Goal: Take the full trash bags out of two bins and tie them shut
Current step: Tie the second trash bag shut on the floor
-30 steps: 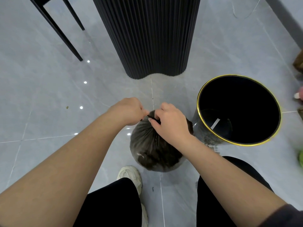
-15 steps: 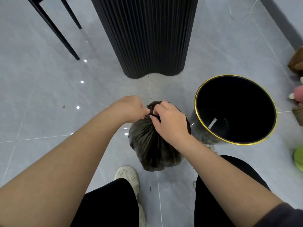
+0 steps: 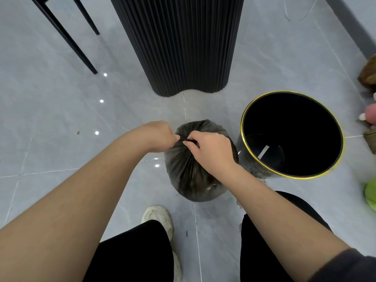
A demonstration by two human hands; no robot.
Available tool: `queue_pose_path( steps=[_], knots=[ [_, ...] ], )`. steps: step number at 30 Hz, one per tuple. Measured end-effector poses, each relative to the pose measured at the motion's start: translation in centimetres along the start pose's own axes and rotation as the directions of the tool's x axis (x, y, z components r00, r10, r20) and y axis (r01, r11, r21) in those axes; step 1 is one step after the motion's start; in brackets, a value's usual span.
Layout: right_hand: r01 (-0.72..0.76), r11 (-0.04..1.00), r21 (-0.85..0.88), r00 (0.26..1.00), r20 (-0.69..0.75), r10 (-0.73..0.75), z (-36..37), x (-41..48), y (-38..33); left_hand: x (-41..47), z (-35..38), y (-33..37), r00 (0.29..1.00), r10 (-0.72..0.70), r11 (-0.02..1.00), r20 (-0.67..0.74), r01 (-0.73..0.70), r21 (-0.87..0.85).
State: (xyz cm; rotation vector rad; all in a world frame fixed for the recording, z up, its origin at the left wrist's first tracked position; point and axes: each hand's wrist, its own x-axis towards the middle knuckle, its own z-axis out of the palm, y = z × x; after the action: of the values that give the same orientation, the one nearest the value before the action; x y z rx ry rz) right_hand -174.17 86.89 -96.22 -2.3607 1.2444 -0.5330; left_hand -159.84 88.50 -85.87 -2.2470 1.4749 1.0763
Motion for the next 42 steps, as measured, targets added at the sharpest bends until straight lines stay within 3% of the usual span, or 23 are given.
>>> queue_pose_path(
  steps=[5,14,21,25,28,31,35,38,42],
  knots=[
    [0.059,0.998,-0.029,0.998,0.007,-0.059,0.1,0.1,0.1,0.1,0.6,0.1,1.0,-0.014,0.998,-0.02,0.016,0.055],
    [-0.003,0.999,0.036,0.998,0.065,0.001,-0.3,-0.2,-0.2,0.4,0.6,0.1,0.999,-0.04,0.999,-0.002,0.04,-0.012],
    [0.117,0.993,-0.021,0.993,0.035,-0.116,0.4,-0.1,0.2,0.5,0.6,0.1,1.0,-0.031,1.0,0.004,0.031,0.001],
    [0.057,0.998,0.019,0.997,0.055,-0.058,0.1,-0.3,-0.1,0.8,0.5,-0.3,1.0,-0.012,1.0,-0.013,0.012,-0.015],
    [-0.006,0.992,0.128,0.998,0.055,-0.002,0.4,-0.2,0.0,1.6,0.7,-1.1,1.0,0.0,0.992,0.008,0.001,-0.129],
    [-0.141,0.953,0.267,0.987,0.108,0.116,1.0,0.1,0.8,2.7,1.5,-2.5,0.997,0.067,0.972,0.031,-0.058,-0.229],
    [-0.295,0.908,0.297,0.918,0.351,0.184,1.2,0.7,2.1,4.4,2.3,-3.5,0.981,0.19,0.967,-0.035,-0.193,-0.167],
    [-0.221,0.96,0.17,0.895,0.427,0.131,1.4,1.5,2.9,5.7,2.8,-3.6,0.954,0.277,0.954,-0.113,-0.287,-0.083],
    [-0.163,0.985,0.062,0.92,0.371,0.129,2.3,2.8,4.0,7.1,3.9,-4.0,0.914,0.347,0.927,-0.208,-0.368,-0.07]
  ],
)
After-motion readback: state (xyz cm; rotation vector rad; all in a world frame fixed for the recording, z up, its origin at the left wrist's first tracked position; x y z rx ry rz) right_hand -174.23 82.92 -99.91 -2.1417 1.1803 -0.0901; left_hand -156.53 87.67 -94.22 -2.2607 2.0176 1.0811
